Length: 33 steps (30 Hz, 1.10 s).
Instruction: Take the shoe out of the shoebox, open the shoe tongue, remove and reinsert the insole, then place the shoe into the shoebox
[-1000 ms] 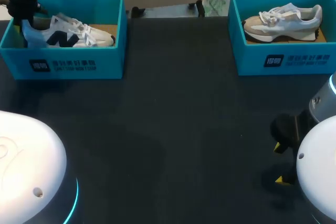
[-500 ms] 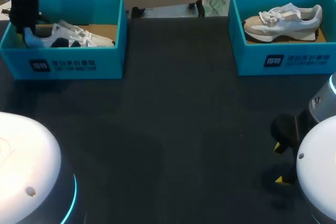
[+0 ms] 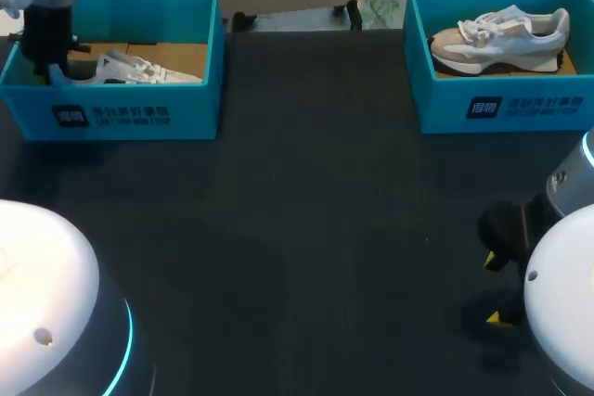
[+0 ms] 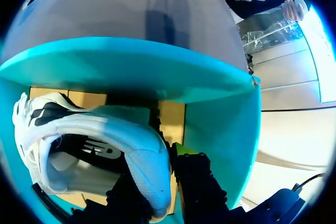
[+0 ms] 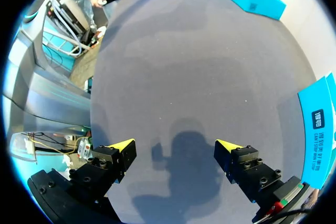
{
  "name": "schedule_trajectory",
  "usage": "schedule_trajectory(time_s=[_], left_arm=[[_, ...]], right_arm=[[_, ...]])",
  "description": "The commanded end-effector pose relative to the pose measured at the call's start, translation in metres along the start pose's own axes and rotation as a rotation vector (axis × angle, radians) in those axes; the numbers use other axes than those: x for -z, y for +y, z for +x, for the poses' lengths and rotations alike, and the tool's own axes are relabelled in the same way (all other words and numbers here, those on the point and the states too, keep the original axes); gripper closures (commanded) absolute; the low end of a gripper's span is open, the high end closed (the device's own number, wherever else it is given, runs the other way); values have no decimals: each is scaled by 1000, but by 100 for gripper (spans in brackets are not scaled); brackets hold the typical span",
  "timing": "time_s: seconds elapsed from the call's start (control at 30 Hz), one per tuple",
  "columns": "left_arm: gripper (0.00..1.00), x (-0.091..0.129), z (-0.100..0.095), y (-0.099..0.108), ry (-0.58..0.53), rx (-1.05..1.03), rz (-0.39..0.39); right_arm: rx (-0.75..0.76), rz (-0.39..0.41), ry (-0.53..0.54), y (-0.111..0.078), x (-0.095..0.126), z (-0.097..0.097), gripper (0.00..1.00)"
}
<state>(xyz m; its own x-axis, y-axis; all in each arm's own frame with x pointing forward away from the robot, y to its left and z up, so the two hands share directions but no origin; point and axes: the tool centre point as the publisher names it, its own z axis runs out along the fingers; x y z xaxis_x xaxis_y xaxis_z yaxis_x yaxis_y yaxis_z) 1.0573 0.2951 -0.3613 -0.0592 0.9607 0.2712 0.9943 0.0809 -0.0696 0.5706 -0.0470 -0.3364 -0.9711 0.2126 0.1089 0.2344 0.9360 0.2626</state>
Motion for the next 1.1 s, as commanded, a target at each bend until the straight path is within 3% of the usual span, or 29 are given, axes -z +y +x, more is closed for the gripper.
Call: schedule_trajectory(time_s=[0.03,0.2,0.23,0.3,0.73,0.8,0.9,1.1], left_arm=[[100,-6,3,3,-16,-2,4],[100,-10,2,3,-15,-3,9],[76,-10,2,3,-18,-4,9],[46,-11,3,2,-22,-7,8],[44,1,-1,-4,-72,-24,5],[37,6,-1,-6,-77,-19,2],[2,17,1,-10,-93,-13,-14],[0,50,9,-21,-123,-2,-65]], right_arm=[[1,-2,-3,-1,2,2,0],[1,-2,-3,-1,2,2,0],[1,-2,-3,-1,2,2,0],[1,-2,-3,-1,2,2,0],[1,-2,-3,-1,2,2,0],[1,-2,-3,-1,2,2,0],[1,-2,-3,-1,2,2,0],[1,-2,-3,-1,2,2,0]])
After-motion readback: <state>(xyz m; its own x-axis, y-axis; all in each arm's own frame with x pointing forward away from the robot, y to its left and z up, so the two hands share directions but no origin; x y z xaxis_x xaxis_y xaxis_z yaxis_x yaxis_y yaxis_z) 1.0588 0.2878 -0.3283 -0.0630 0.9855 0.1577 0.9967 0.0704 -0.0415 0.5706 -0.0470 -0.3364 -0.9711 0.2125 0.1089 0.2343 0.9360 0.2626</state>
